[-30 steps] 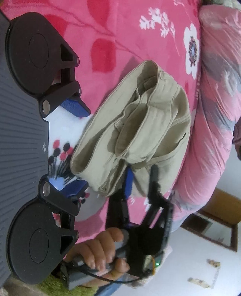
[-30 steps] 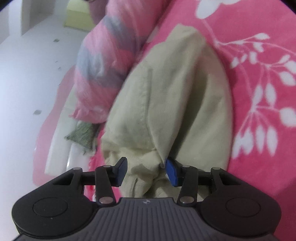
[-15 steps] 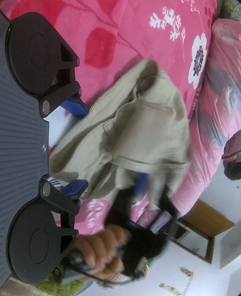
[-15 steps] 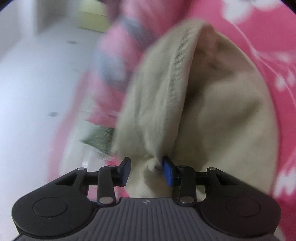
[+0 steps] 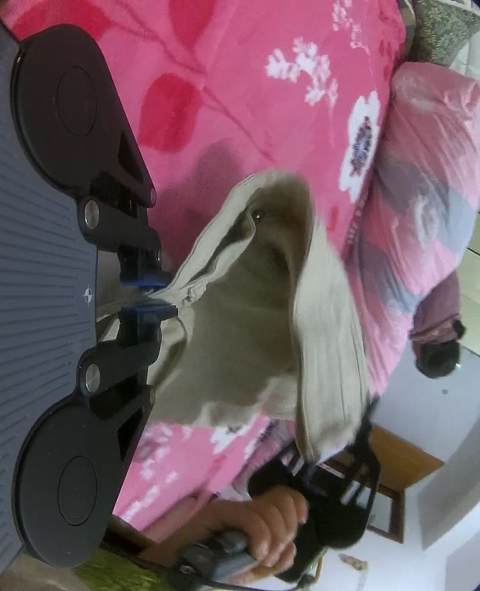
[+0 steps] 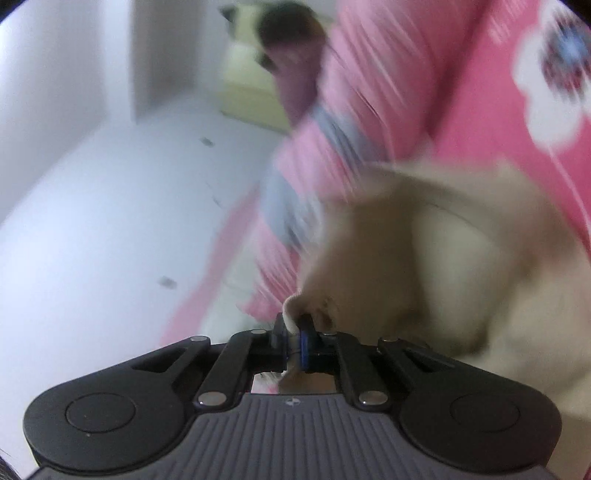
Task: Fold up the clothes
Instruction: 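Lift the garment with both grippers and shake it open in the air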
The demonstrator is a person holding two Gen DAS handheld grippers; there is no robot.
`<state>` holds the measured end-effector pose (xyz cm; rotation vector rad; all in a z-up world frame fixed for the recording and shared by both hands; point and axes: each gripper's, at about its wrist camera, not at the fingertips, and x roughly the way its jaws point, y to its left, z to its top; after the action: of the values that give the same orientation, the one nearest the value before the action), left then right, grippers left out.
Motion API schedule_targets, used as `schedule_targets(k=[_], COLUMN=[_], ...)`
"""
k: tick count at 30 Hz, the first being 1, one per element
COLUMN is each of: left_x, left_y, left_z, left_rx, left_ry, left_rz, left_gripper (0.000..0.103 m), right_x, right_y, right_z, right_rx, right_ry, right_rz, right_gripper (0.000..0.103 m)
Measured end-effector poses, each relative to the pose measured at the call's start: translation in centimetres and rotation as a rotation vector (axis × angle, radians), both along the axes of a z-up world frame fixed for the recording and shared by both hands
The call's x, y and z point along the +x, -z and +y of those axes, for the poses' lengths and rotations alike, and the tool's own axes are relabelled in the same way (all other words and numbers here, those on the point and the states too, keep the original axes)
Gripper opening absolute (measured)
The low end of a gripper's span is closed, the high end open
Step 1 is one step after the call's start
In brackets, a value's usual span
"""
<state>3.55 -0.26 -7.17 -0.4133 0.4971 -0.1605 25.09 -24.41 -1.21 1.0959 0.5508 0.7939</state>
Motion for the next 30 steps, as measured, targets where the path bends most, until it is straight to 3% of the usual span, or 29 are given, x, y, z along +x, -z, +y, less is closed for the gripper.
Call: schedule_targets(k=[6, 11, 16, 21, 26, 30], left_x=[-3.3, -5.3, -5.7, -6.6, -6.5, -4.9], left_y=[-4.8, -9.0, -13.0, -16.2, -15.9, -13.7], left_z=[-2.2, -4.5, -8.0, -10.9, -12.0, -10.4], left_rx=[0.032, 0.013, -0.069, -0.205, -0.31, -0.361], left_ry=[0.094, 0.221, 0.395, 0.577, 0.68, 0.63], left_rz=[-0.221, -0.36, -0.484, -0.607, -0.6, -0.485], left_gripper=[0.005, 0.004, 0.004, 0.004, 0.004, 0.004], right_x=[-3.0, -8.5, -15.8, -24.4, -28.9, -24.4], right_y=[-5.8, -8.5, -12.6, -17.3, -20.6, -20.6], right_z=[-6.9, -15.7, -24.5, -31.2, -32.0, -28.3], right_rx=[0.08, 0.164, 0.16, 0.079, -0.097, -0.186], right_ry=[0.136, 0.308, 0.52, 0.719, 0.802, 0.738], right_rz=[-0.14, -0.263, -0.397, -0.51, -0.507, -0.423], right_gripper=[0.007, 0.007, 0.007, 0.007, 0.007, 0.007])
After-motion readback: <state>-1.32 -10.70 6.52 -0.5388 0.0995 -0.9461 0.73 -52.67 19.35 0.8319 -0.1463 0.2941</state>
